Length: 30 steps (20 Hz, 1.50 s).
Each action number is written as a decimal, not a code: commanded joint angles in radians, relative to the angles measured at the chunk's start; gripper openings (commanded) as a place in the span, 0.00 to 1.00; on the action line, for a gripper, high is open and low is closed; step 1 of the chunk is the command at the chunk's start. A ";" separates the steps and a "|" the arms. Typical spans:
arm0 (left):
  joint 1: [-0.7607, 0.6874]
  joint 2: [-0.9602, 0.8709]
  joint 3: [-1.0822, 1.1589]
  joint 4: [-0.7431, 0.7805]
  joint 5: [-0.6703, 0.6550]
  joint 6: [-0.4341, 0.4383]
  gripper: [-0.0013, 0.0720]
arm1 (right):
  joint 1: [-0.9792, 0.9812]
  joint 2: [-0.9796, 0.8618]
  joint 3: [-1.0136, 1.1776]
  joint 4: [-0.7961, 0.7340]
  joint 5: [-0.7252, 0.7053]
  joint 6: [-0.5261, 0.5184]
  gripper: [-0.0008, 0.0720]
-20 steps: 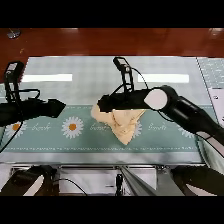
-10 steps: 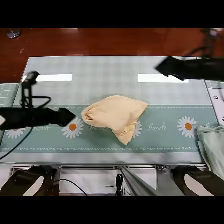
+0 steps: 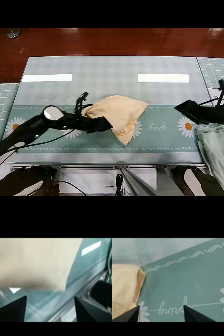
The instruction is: Fold the shirts.
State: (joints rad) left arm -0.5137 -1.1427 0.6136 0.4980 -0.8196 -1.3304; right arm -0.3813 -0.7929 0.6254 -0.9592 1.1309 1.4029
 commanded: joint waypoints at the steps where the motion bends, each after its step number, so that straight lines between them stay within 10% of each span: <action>1: -0.106 -0.144 0.094 -0.137 0.180 0.071 0.98 | 0.068 0.016 -0.090 0.035 0.004 -0.021 0.86; 4: -0.089 -0.222 0.189 -0.132 0.157 0.116 0.84 | 0.200 0.016 -0.116 0.032 0.006 -0.006 0.86; 5: -0.064 -0.235 0.213 -0.132 0.132 0.145 0.29 | 0.249 0.016 -0.127 0.026 0.006 0.012 0.86; 6: -0.030 -0.241 0.239 -0.132 0.101 0.168 0.06 | 0.299 0.016 -0.142 0.022 0.000 0.036 0.86; 11: 0.129 -0.240 0.330 -0.132 -0.002 0.178 0.05 | 0.675 -0.009 -0.246 0.109 -0.137 0.202 0.86; 23: 0.145 -0.240 0.338 -0.132 -0.065 0.204 0.06 | 0.922 -0.444 -0.066 0.298 -0.405 0.119 0.86; 25: 0.145 -0.240 0.338 -0.132 -0.065 0.204 0.06 | 0.943 -0.496 -0.010 0.300 -0.405 0.104 0.66; 27: 0.146 -0.240 0.338 -0.132 -0.066 0.204 0.06 | 0.964 -0.523 0.047 0.299 -0.381 0.043 0.03; 30: 0.177 -0.214 0.365 -0.133 -0.101 0.205 0.06 | 0.927 -0.492 0.187 0.169 -0.238 0.042 0.03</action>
State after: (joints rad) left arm -0.3569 -1.3750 0.9607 0.3672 -0.8967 -1.1263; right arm 0.5621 -1.2850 0.6983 -0.6937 0.7940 1.4631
